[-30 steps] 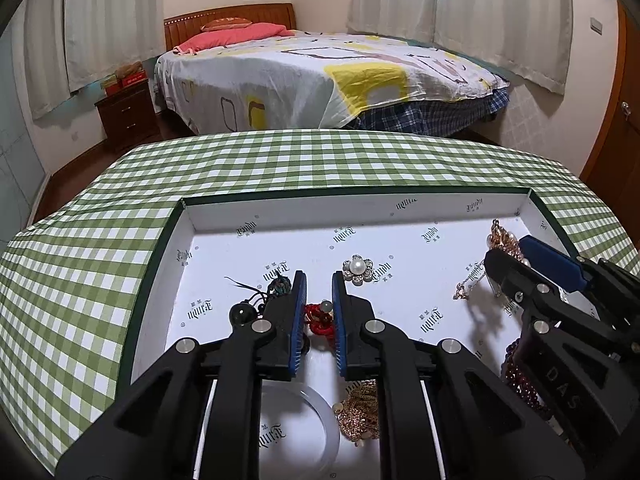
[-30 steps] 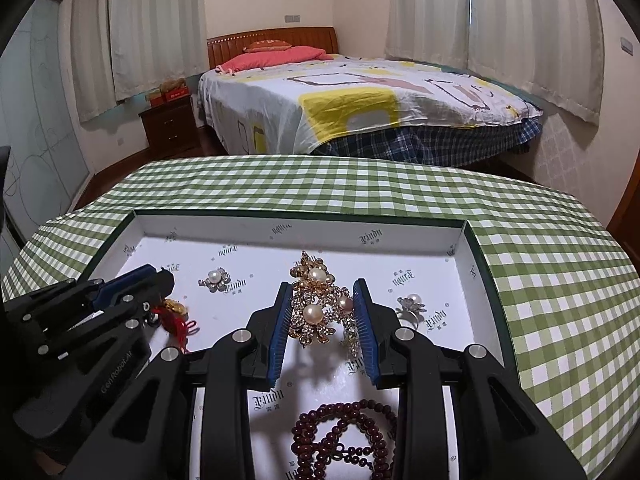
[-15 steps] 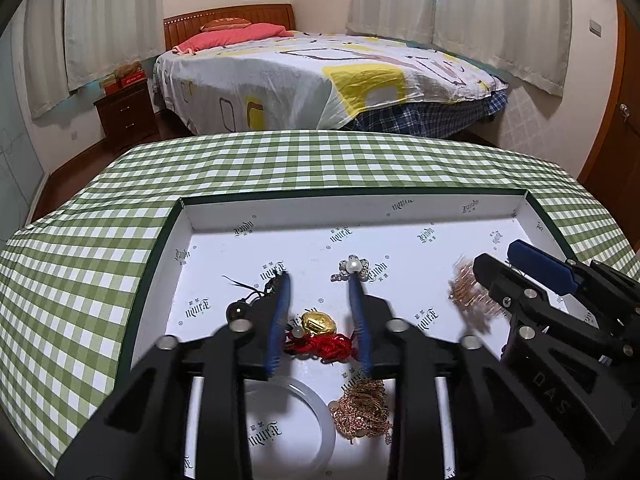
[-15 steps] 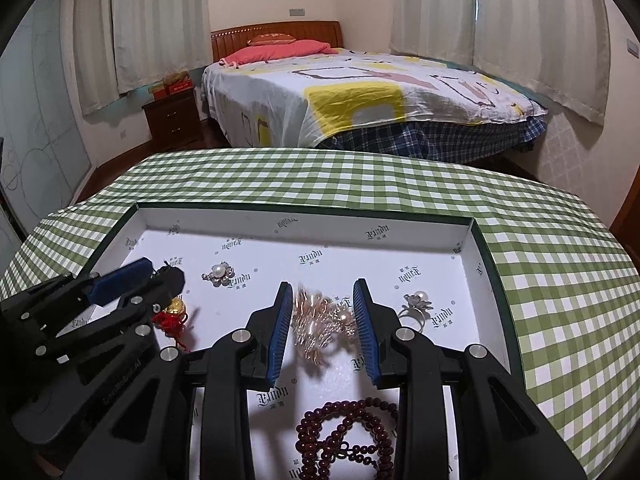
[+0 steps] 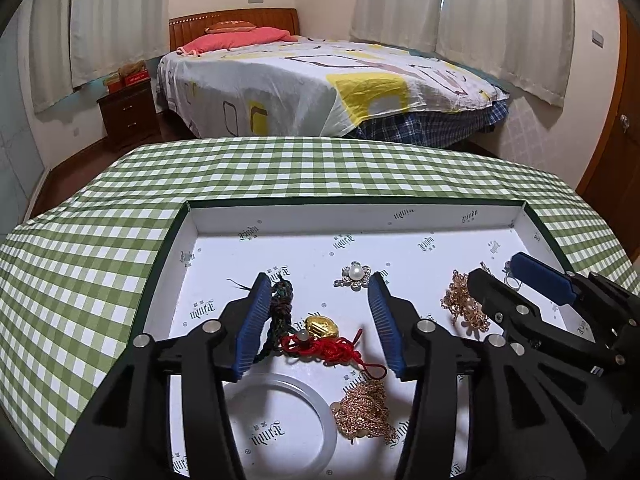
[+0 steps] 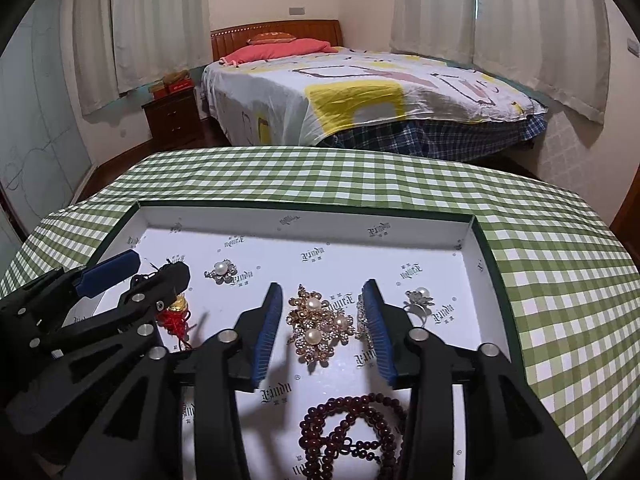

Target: Organize jewelry

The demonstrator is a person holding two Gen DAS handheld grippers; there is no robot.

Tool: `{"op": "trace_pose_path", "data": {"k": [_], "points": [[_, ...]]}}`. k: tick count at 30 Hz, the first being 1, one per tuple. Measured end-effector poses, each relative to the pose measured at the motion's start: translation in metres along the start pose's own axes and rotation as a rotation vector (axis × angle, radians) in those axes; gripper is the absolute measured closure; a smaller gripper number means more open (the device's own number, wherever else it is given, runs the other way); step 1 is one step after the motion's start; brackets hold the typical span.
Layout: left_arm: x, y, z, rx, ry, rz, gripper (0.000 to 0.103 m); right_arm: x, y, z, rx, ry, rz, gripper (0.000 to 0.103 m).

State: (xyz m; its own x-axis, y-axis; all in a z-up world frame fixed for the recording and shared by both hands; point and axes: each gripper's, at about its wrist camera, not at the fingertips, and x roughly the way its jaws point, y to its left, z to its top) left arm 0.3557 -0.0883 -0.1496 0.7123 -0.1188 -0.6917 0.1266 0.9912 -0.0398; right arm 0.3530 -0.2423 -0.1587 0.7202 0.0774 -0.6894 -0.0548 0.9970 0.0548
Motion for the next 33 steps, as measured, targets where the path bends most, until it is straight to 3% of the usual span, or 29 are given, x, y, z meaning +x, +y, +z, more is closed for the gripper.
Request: {"op": "trace_pose_path", "data": {"k": [3, 10, 15, 20, 25, 33], "points": [[-0.001, 0.003, -0.001, -0.009, 0.001, -0.001, 0.049, -0.004, -0.002, -0.002, 0.006, -0.012, -0.01, 0.051], [-0.01, 0.007, -0.003, -0.013, -0.025, -0.002, 0.031, -0.015, -0.015, -0.008, 0.038, -0.037, -0.037, 0.037], [-0.018, 0.005, -0.006, 0.011, -0.052, 0.025, 0.013, -0.025, -0.025, -0.014, 0.056, -0.053, -0.063, 0.027], [-0.032, 0.004, -0.015, 0.016, -0.076, 0.027, 0.011, -0.034, -0.034, -0.022, 0.098, -0.055, -0.073, 0.025], [-0.055, 0.004, -0.023, 0.02, -0.091, 0.074, 0.01, -0.055, -0.031, -0.03, 0.099, -0.071, -0.082, 0.025], [-0.118, 0.004, -0.033, 0.014, -0.131, 0.067, 0.009, -0.111, -0.019, -0.043, 0.082, -0.098, -0.08, 0.023]]}}
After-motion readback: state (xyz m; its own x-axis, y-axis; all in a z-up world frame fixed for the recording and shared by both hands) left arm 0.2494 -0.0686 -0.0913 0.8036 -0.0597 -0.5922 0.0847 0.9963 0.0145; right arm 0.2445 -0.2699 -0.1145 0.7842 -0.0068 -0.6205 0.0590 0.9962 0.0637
